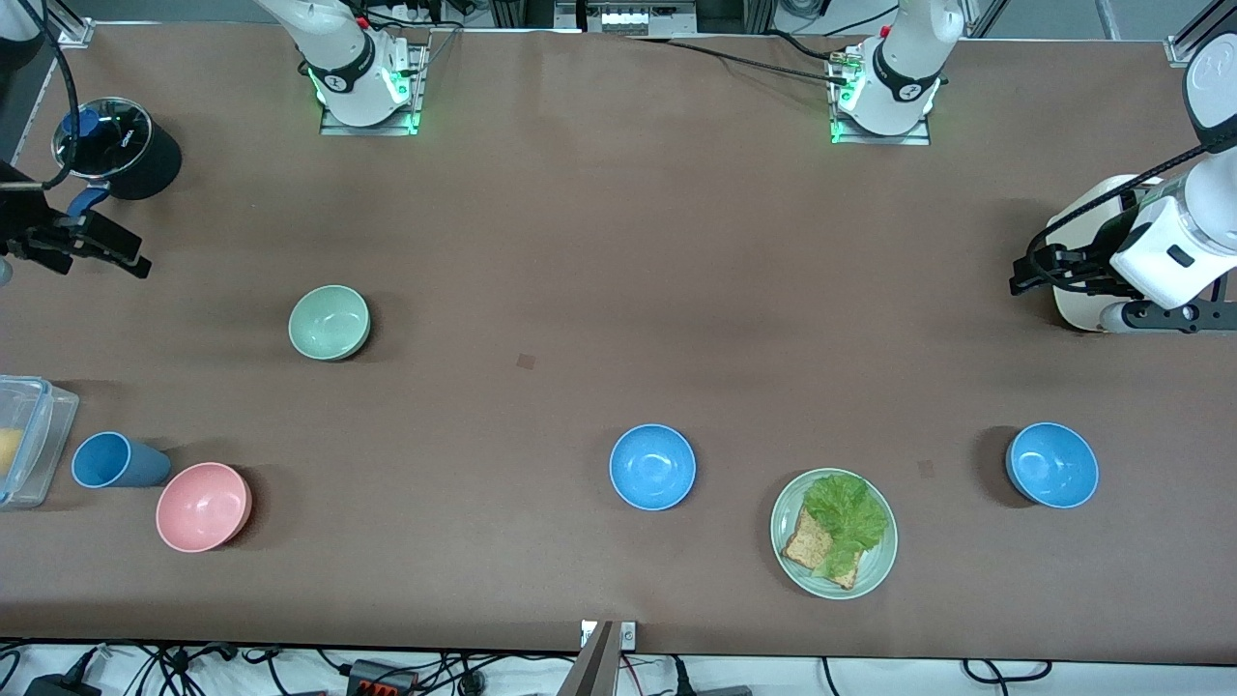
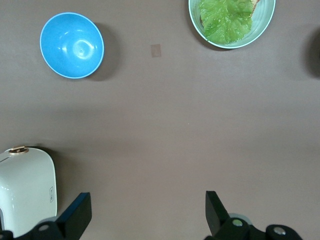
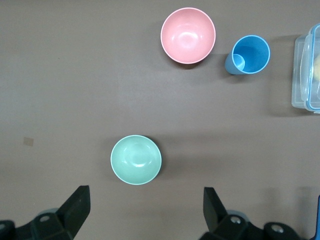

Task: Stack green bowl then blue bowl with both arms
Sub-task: 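Reach the right gripper toward the pale green bowl, then lower the right gripper and grasp the green bowl's rim, then carry the green bowl to mid-table while the left gripper reaches the blue bowl, then release the green bowl with the right gripper while the left gripper grasps the blue bowl, then lift the blue bowl with the left gripper toward the green bowl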

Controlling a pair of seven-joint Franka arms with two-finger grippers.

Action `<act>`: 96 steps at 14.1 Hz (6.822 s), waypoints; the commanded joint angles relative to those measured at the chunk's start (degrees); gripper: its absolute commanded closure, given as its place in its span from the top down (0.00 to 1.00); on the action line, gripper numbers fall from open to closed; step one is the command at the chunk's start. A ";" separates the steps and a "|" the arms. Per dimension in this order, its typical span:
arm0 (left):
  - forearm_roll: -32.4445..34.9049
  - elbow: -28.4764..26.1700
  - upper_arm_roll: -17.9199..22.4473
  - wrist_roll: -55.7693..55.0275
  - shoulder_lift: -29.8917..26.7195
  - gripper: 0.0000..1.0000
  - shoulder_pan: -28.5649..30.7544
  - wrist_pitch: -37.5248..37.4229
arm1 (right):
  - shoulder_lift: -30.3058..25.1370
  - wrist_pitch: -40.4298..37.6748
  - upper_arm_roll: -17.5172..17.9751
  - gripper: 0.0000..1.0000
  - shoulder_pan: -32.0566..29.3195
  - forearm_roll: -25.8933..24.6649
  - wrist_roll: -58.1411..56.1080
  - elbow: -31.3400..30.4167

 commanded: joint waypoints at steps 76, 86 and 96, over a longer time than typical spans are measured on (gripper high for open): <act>0.84 22.93 -0.02 33.27 46.88 0.81 17.12 30.05 | 26.61 -6.70 13.03 1.00 3.84 -1.74 25.42 27.50; 1.28 23.80 1.12 33.19 46.97 0.34 14.92 29.88 | 16.85 -5.82 6.44 1.00 -3.73 -2.20 3.29 23.10; 5.24 23.99 -0.45 24.82 44.25 0.01 14.22 25.92 | 8.08 -7.32 4.51 1.00 -3.64 -2.37 3.36 12.59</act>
